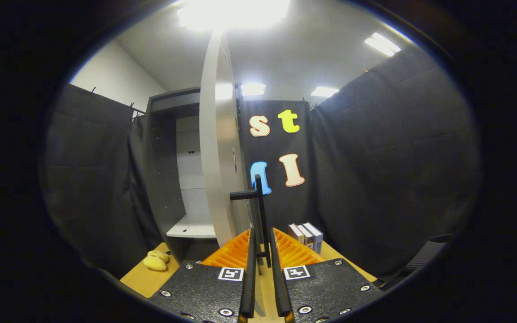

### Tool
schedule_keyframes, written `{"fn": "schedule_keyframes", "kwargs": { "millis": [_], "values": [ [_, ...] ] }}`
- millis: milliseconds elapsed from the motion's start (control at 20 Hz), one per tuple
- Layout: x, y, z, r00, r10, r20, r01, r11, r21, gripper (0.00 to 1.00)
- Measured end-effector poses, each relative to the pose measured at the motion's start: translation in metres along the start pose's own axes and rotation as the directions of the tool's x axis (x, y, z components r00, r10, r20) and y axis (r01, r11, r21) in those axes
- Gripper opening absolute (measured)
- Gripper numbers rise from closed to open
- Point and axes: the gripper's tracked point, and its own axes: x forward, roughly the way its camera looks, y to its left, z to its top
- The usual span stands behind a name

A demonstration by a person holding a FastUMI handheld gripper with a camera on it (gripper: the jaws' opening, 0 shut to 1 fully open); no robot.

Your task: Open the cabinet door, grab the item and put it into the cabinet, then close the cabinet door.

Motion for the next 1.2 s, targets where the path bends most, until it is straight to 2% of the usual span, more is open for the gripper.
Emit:
{"fn": "schedule_keyframes", "kwargs": {
  "millis": [150, 300, 400, 500, 600, 950, 1100, 1200],
  "values": [
    [0.001, -0.019, 0.017, 0.99, -0.093, 0.107, 0.095, 0.995, -0.012, 0.19],
    [0.005, -0.005, 0.022, 0.981, -0.084, 0.174, 0.08, 0.996, 0.027, 0.27],
    [0.007, 0.001, 0.019, 0.979, -0.056, 0.194, 0.054, 0.998, 0.018, 0.38],
    [0.007, 0.015, 0.008, 0.984, -0.008, 0.175, 0.007, 1.0, 0.008, 0.67],
    [0.004, 0.027, -0.004, 0.989, 0.03, 0.147, -0.03, 1.0, -0.005, 0.91],
    [0.004, 0.074, -0.031, 0.978, 0.16, 0.132, -0.161, 0.987, -0.001, 0.93],
    [0.003, 0.107, -0.052, 0.965, 0.241, 0.107, -0.246, 0.968, 0.042, 0.93],
    [0.002, 0.122, -0.069, 0.96, 0.27, 0.073, -0.275, 0.959, 0.074, 0.93]
  ]
}}
